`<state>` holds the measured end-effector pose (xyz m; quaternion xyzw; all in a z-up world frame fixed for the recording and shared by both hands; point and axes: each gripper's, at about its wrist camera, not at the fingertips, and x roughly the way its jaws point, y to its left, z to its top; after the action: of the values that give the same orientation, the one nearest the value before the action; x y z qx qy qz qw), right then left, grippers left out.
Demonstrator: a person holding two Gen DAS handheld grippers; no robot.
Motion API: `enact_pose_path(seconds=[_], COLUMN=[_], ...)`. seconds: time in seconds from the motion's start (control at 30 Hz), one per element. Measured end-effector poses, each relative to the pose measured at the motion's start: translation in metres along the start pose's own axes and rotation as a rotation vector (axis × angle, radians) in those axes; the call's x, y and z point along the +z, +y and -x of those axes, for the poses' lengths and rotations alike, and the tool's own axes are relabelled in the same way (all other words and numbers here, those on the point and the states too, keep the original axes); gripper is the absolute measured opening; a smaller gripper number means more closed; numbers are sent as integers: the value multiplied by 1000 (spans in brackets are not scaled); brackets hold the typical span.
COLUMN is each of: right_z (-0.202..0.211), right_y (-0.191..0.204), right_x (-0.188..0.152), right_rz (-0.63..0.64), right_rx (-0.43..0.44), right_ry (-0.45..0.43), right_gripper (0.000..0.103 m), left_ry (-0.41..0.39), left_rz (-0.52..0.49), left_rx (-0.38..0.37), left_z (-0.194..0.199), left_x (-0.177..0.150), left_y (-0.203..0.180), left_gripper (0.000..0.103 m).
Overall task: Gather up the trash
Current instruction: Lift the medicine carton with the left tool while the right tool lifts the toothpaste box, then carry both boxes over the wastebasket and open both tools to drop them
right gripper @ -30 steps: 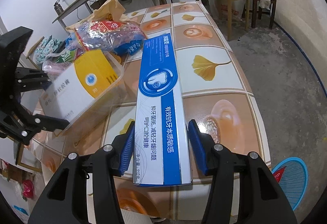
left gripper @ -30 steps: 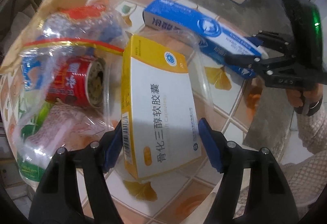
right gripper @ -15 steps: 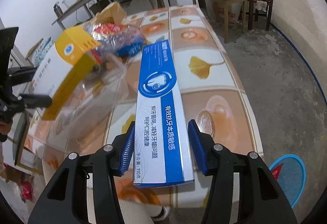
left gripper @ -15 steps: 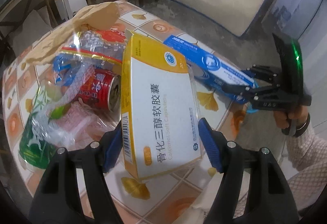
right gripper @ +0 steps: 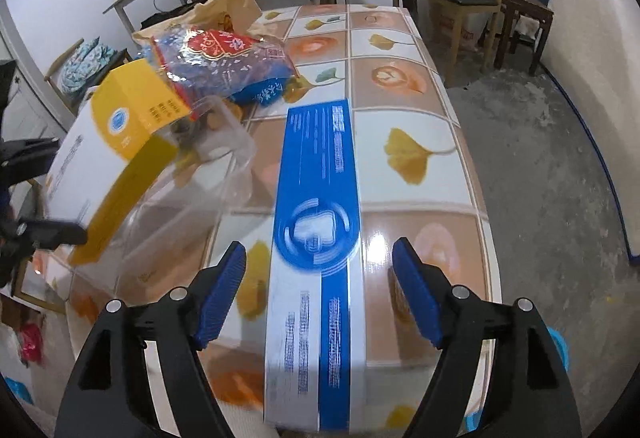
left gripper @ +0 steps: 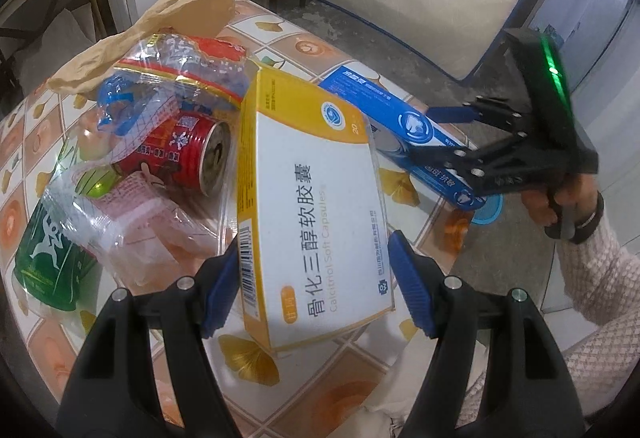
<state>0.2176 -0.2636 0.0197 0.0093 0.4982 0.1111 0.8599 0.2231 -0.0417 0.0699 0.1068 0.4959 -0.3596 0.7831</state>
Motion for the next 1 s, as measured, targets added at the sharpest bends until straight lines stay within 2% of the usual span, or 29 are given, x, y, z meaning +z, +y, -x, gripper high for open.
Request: enact_pose_path(seconds=[0.03, 0.13, 0.17, 0.5, 0.83, 1.0], right_z=[-5, -12, -12, 23, 72, 101], right_y=[0, -1, -1, -2, -17, -37], right_x=[3, 4, 3, -11, -31, -51], right_rz=[2, -15, -22, -81, -146, -209], right_rx=[-12, -12, -11, -5, 3, -21], right_ry=[9, 36, 35, -56, -153, -207], right_gripper=[72, 49, 48, 47, 47, 47], left_ry=[-7, -25, -30, -95, -163, -208], left_rz=[3, 22, 27, 23, -18, -42], left_rx=[-1, -8, -10, -1, 4, -54], left_z=[0, 1, 1, 11, 24, 28], left_x=[-1, -5, -6, -9, -5, 9], left_y=[2, 6, 8, 4, -28, -57], left_gripper=[67, 67, 67, 67, 67, 67])
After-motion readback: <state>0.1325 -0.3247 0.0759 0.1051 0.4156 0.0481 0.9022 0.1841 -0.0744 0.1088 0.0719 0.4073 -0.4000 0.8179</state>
